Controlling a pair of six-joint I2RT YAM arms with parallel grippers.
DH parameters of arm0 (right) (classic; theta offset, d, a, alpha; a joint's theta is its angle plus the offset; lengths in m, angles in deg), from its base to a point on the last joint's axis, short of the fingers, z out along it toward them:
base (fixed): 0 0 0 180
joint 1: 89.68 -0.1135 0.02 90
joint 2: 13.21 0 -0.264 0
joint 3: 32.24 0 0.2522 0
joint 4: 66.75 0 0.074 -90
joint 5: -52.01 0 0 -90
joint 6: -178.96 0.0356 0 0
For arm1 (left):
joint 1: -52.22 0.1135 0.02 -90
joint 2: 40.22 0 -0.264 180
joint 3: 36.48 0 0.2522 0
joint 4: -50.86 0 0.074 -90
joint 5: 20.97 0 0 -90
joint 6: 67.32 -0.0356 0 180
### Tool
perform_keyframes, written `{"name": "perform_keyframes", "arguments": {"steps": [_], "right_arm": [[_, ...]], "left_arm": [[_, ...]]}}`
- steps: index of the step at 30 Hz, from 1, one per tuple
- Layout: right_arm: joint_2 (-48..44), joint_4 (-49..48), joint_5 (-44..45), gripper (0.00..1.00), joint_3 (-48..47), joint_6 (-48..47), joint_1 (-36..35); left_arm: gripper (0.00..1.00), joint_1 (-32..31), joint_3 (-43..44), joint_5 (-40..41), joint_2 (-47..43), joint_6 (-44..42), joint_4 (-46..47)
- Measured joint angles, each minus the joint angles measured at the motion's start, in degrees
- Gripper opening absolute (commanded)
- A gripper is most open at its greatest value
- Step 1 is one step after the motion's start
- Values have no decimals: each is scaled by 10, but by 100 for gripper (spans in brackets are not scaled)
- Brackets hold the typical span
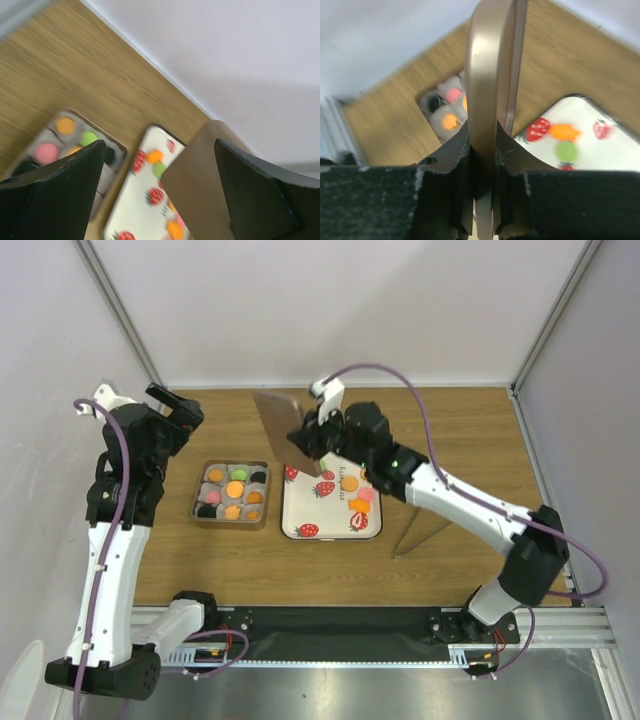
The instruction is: Pack the cookies
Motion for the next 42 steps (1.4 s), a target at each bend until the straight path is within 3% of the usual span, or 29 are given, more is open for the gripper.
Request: {"name": "perform_keyframes", "arguments": {"steps": [7,13,20,29,42], "right_arm": [[141,-139,-182,0,-26,297,109],[280,-289,-264,0,-37,525,105],[371,-422,-279,0,-66,687,87],[433,-486,-260,0,-101,767,54],[493,-487,-214,0,-123,782,24]], "left_arm": [[100,59,-50,54,7,-93,56],[100,73,-57,68,33,-144,81],[100,75,-101,84,76,-164,92],[100,76,-142,92,99,-177,94],[100,78,-183,98,104,-178,115]]}}
